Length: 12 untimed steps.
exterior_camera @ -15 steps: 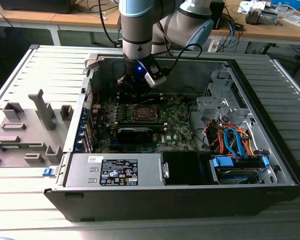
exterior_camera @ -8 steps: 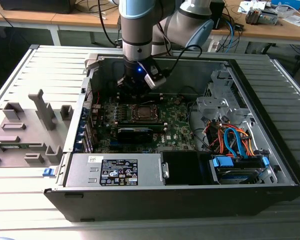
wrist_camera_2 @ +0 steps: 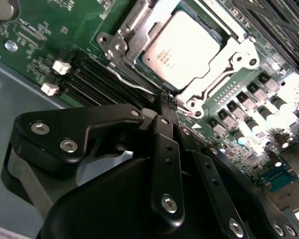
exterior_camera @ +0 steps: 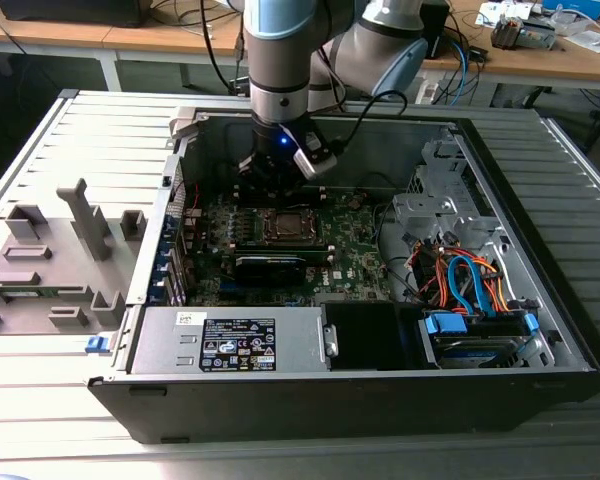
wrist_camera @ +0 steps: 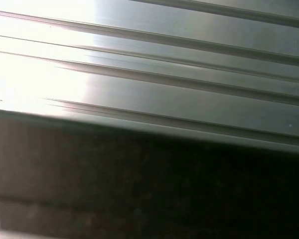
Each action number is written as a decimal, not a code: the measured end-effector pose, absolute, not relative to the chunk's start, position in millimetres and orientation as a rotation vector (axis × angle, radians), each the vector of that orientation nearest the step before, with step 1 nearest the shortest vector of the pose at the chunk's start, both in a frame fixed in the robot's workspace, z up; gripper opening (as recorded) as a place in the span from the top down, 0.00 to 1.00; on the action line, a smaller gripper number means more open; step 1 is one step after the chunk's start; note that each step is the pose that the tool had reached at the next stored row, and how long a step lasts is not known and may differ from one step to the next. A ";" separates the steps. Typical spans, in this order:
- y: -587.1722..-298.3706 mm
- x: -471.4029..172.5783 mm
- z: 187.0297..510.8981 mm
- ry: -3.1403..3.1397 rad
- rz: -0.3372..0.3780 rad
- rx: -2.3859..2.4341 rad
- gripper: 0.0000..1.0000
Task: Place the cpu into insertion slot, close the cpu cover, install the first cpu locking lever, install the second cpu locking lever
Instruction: 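Install the first cpu locking lever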
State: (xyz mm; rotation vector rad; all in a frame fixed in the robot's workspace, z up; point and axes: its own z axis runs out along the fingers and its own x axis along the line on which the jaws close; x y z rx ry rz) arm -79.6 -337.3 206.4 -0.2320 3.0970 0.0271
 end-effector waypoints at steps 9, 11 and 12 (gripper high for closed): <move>-337.3 -61.6 205.7 3.099 0.027 -0.232 0.89; -337.4 -58.3 205.6 3.099 0.027 -0.232 0.89; -337.4 -57.2 205.6 3.100 0.027 -0.232 0.89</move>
